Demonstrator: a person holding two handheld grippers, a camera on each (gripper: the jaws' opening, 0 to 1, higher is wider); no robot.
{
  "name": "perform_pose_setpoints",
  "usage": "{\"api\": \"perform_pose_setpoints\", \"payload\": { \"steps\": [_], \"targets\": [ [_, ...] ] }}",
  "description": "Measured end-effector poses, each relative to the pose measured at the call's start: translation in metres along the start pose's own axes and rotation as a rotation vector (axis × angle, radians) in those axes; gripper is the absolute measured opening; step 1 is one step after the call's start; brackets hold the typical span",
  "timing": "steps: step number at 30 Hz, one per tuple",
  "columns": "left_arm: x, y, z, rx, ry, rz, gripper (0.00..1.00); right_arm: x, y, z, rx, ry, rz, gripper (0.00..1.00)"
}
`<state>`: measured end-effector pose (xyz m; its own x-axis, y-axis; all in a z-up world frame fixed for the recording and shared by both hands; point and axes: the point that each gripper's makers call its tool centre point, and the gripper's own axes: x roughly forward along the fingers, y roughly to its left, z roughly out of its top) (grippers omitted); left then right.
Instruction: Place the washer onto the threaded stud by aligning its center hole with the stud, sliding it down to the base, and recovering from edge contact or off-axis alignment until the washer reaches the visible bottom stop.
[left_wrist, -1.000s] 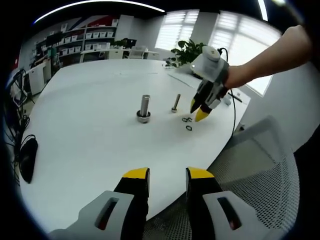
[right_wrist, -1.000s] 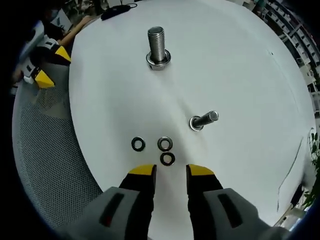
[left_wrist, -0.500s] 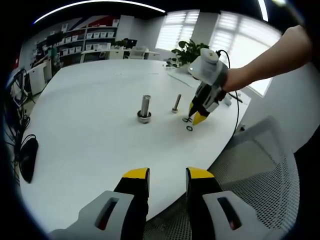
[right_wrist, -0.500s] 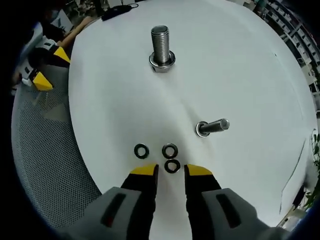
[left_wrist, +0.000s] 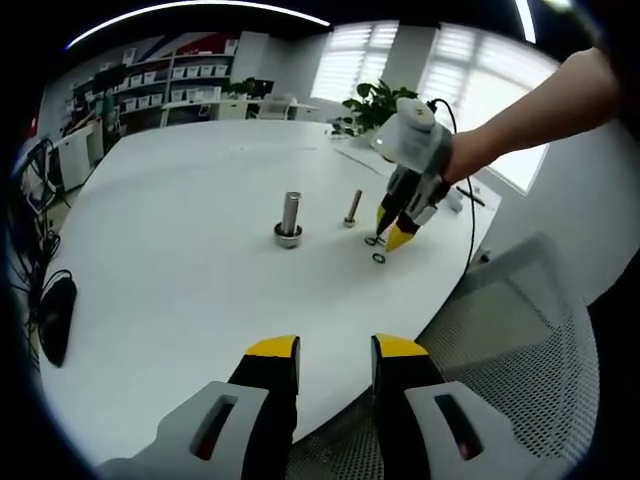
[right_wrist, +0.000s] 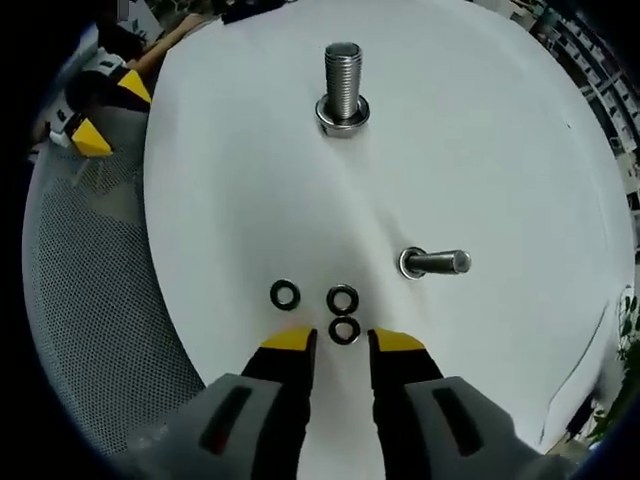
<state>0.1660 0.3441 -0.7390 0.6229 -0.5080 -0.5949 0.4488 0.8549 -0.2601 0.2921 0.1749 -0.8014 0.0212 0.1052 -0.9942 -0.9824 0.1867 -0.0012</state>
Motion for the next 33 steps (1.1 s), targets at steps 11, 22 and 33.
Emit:
{"api": "perform_pose_setpoints", "payload": {
  "steps": [11,22,33],
  "targets": [
    [0.0003,0.001,0.0,-0.002,0.0,0.006,0.26,0.0005,-0.0012,-0.0007,0.013,0.023,-0.006,0.24],
    [0.0001,0.0024,0.0002,0.0,-0.001,0.014,0.26,0.0016,-0.0043,0.0016,0.014,0.042,-0.03,0.16],
    [0.0007,0.0018,-0.0003,-0.001,0.001,0.009,0.26,0.0017,-0.006,0.0012,0.164,0.059,-0.053,0.15]
  ]
}}
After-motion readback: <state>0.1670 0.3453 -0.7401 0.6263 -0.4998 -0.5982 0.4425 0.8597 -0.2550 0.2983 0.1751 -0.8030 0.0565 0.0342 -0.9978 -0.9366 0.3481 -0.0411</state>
